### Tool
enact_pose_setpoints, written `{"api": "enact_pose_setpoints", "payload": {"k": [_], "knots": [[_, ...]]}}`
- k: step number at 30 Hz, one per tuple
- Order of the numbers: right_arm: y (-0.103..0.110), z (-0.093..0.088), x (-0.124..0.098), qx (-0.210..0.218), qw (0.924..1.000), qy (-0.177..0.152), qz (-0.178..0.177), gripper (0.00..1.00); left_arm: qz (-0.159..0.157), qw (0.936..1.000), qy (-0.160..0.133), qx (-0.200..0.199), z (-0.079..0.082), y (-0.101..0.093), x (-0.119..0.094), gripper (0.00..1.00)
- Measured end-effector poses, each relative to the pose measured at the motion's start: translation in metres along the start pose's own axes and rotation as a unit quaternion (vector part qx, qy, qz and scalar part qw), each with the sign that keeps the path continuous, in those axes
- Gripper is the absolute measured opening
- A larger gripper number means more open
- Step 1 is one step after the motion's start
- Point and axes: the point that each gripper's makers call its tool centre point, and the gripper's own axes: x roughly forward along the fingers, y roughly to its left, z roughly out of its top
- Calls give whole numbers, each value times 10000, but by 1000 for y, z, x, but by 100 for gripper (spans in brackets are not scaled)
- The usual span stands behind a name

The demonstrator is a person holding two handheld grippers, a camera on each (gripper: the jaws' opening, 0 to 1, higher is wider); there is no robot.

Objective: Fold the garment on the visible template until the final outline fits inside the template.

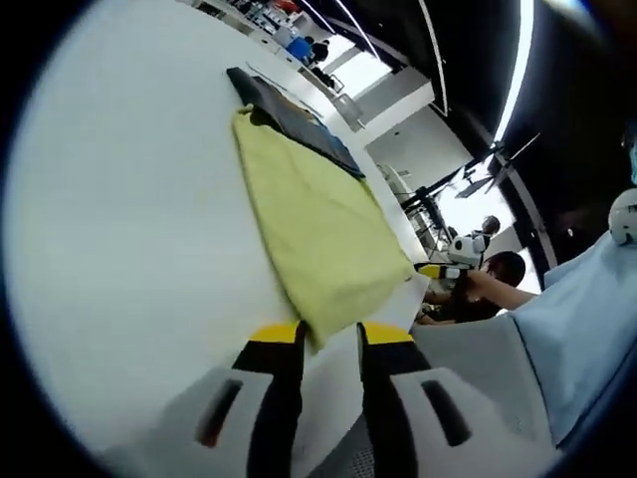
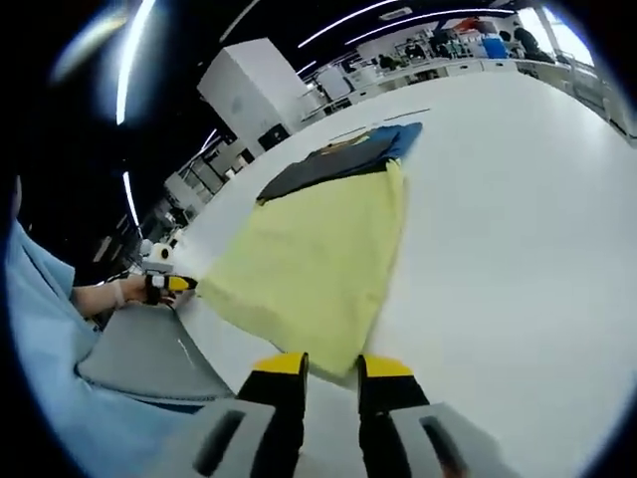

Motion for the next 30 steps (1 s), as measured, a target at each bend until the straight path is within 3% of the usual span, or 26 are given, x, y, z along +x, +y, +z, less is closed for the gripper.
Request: {"api": "enact_pose_setpoints", "payload": {"k": [5,12,20,30], "knots": [[-5,-4,0,2,9999,38,-99,0,112,9999,-58,-108,0,6,2,5],[-1,4,-8,93,9999,-50,-57,0,123,9997,-59,-209,-1,4,0,0],[17,30,-27,230,9988,-384,215,0,-175,9982,-165,-558,15,-17,-13,0],[37,23,-44,313,9979,-402,406,0,-231,9985,216,-452,0,-29,-30,0]]}}
